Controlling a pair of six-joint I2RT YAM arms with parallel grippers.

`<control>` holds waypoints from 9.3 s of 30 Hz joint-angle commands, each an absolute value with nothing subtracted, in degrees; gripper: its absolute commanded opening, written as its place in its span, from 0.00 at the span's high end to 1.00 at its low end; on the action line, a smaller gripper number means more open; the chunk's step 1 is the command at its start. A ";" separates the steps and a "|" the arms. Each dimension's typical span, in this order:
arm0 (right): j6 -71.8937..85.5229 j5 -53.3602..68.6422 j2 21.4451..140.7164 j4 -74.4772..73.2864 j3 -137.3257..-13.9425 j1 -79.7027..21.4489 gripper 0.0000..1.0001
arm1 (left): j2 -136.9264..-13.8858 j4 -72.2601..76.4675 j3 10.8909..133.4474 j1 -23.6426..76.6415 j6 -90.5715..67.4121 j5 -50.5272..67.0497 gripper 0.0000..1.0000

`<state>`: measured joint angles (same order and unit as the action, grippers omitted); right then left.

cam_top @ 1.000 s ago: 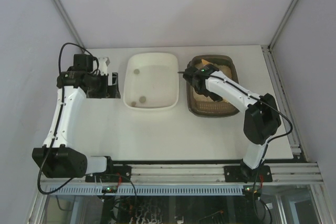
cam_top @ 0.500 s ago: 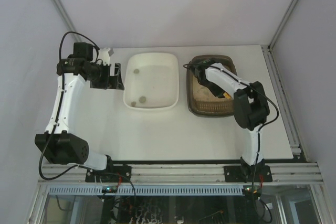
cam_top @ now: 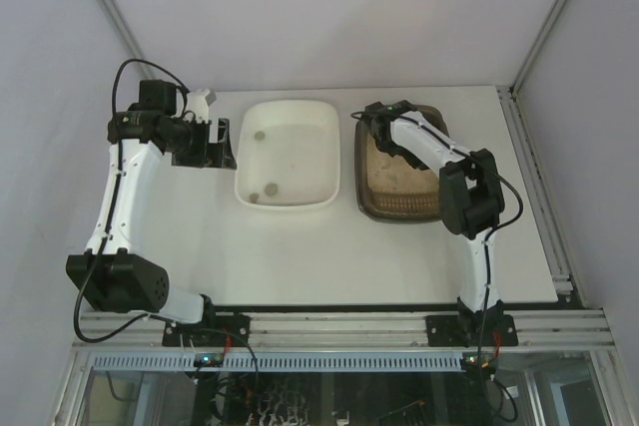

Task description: Clean the litter box

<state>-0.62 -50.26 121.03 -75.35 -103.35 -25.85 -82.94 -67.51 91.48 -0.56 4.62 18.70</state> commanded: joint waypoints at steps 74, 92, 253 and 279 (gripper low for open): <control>-0.84 10.53 118.08 -55.38 -94.41 -14.29 1.00 | -81.99 -64.45 89.64 -0.81 4.24 17.26 0.08; 5.29 31.31 112.39 -46.94 -86.87 -3.96 1.00 | -82.36 -64.52 89.43 -0.83 3.96 18.63 0.09; 16.13 4.52 94.56 -45.07 -86.80 -37.05 1.00 | -74.09 -69.60 81.03 -1.37 9.43 8.16 0.01; 5.27 -48.51 114.52 -62.18 -101.17 -60.47 1.00 | -71.25 -62.43 75.14 -1.00 9.01 -13.00 0.00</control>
<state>7.11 -41.89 113.45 -60.49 -99.61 -59.27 -72.20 -66.17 75.66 -1.26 7.77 -4.99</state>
